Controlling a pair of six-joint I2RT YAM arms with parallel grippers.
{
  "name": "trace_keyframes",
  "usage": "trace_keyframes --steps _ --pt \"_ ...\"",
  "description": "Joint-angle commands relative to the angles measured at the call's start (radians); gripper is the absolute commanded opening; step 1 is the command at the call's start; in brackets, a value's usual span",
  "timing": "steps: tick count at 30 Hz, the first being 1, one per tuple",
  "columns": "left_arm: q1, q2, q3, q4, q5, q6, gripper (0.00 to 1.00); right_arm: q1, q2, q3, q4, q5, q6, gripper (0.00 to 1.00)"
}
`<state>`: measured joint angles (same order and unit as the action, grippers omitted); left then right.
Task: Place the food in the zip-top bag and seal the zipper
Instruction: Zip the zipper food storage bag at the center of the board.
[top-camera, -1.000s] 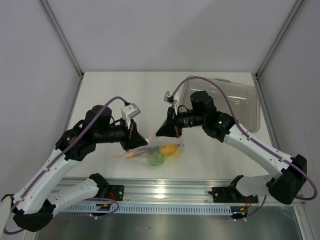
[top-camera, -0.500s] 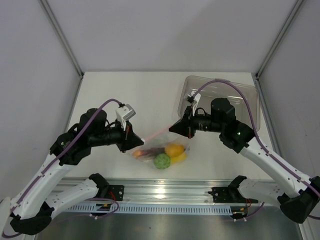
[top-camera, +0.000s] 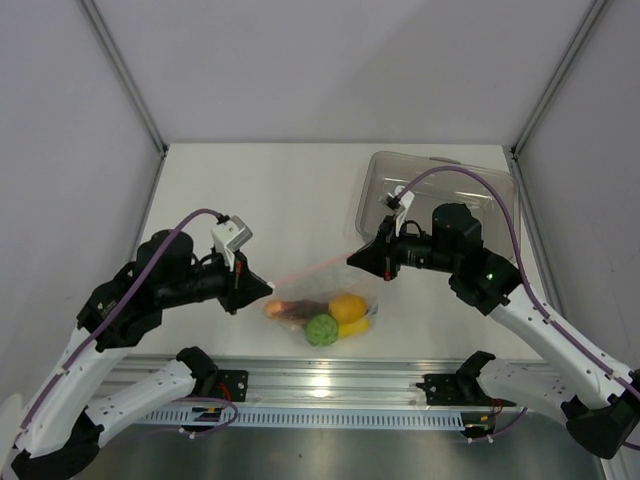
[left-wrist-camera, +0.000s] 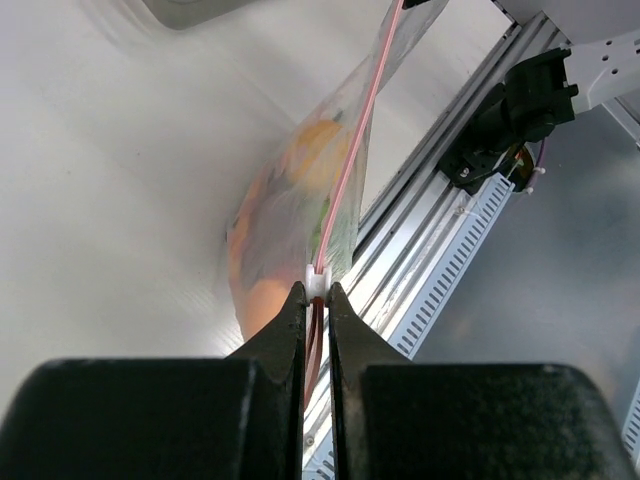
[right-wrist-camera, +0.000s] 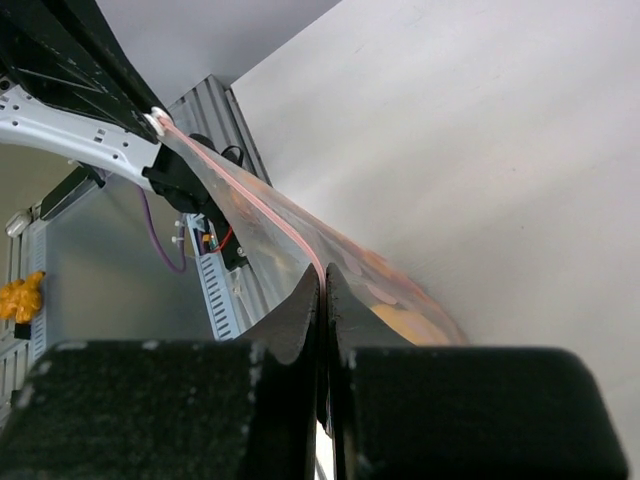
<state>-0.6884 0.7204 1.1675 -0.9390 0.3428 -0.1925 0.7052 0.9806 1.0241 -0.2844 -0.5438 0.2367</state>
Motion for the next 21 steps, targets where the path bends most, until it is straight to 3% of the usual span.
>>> trace_keyframes --steps 1,21 --pt "0.007 -0.038 0.043 -0.069 -0.045 0.001 0.01 -0.021 -0.036 -0.005 0.005 0.068 0.01 0.0" --pt "0.007 -0.11 0.031 -0.126 -0.077 -0.03 0.01 -0.024 -0.025 -0.042 0.031 0.044 0.036 0.0"
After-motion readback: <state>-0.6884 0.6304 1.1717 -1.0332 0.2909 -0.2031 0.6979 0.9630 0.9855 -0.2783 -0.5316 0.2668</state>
